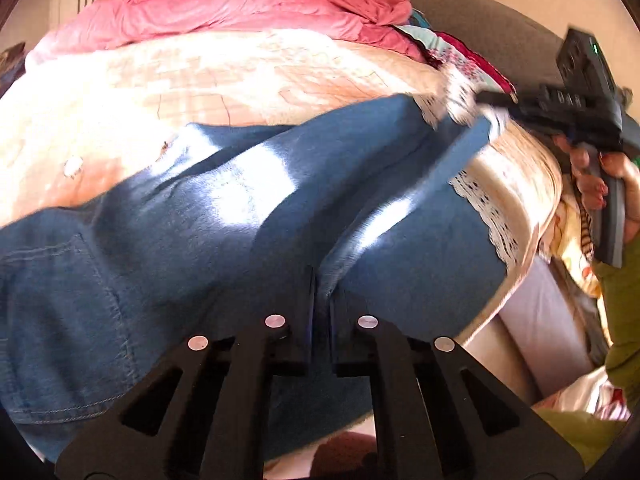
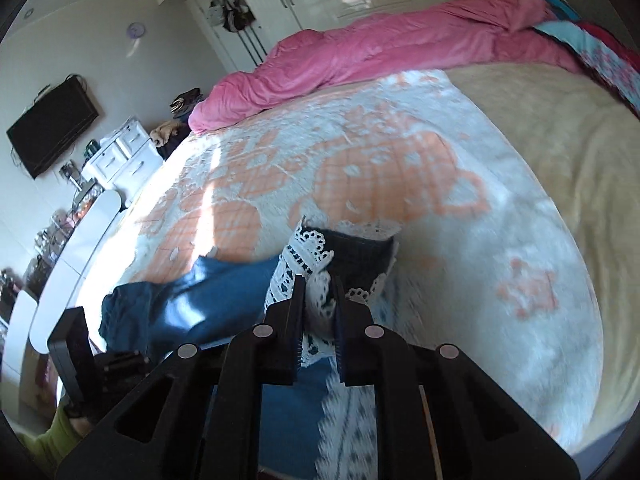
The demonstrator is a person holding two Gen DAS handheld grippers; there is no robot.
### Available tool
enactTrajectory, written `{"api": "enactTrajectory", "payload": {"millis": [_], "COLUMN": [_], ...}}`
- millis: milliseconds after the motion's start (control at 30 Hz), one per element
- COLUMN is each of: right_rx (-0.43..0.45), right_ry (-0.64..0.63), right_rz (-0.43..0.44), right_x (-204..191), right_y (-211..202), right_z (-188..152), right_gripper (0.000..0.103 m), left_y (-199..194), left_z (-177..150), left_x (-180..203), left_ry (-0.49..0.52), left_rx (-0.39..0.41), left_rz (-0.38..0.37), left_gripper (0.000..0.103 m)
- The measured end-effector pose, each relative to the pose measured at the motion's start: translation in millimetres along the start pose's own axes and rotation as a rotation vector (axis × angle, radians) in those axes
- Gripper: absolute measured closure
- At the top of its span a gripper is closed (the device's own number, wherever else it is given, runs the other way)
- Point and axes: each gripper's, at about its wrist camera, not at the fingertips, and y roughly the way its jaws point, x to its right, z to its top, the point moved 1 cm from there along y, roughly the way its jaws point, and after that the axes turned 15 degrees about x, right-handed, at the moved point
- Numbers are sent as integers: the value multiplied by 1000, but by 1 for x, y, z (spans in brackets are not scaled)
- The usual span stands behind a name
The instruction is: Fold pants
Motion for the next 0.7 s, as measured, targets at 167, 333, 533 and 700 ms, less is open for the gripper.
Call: {"api": "enactTrajectory", "payload": {"millis": [167, 333, 533, 700], "right_rx": [-59, -100, -116, -160], "right_ry": [27, 40, 19, -17], "right_rz": [2, 12, 66, 72], "right_x": [16, 27, 27, 29], "right_y": [-28, -34, -41, -38], "right_z": [-45, -76, -85, -95], "right_gripper": [90, 85, 70, 94], "left_y": [-9, -8, -6, -7], "left_z": [-6, -15, -22, -25], "left_x": [8, 14, 17, 21], "left_ry": [59, 92, 110, 134], "left_rx": [-15, -54, -79, -90], "left_rz": [2, 14, 47, 69], "left_gripper": [102, 102, 102, 103]}}
